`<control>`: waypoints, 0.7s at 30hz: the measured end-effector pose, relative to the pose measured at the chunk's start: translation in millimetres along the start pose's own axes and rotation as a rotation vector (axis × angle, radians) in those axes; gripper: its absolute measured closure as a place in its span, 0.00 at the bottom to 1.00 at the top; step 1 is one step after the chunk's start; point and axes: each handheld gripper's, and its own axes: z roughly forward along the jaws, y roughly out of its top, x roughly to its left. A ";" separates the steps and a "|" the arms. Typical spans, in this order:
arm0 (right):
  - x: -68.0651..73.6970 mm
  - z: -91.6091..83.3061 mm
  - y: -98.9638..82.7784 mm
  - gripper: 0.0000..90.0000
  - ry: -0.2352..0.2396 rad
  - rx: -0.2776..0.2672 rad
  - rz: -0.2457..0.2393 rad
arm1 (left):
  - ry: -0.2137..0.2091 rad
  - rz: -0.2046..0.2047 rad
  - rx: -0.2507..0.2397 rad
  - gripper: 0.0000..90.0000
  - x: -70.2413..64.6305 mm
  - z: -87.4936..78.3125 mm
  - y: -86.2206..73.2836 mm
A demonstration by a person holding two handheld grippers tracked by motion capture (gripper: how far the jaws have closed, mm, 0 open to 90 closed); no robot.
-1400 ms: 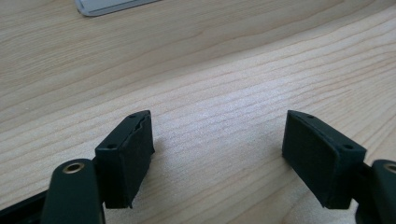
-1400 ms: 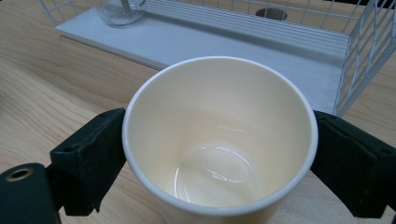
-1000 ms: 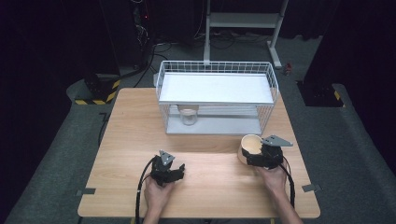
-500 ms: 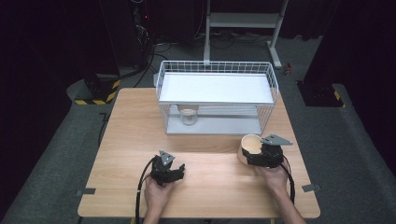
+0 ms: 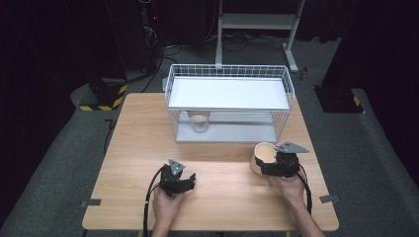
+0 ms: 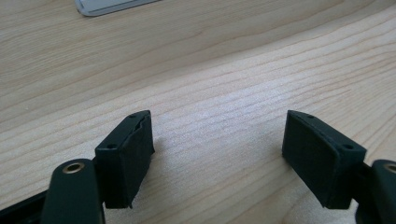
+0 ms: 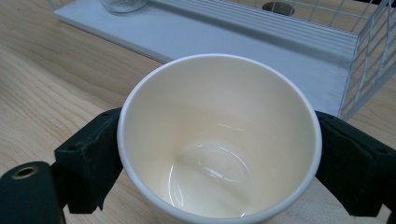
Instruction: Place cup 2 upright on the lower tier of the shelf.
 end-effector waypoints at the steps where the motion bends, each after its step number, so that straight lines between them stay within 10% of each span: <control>1: 0.4 0.1 0.3 0.11 0.001 0.002 0.000 | 0.000 0.000 0.000 0.28 0.0 0.0 0.0; 21: 3.5 0.3 13.8 0.11 0.027 0.008 -0.006 | -0.001 -0.002 0.000 0.28 -0.1 0.1 0.0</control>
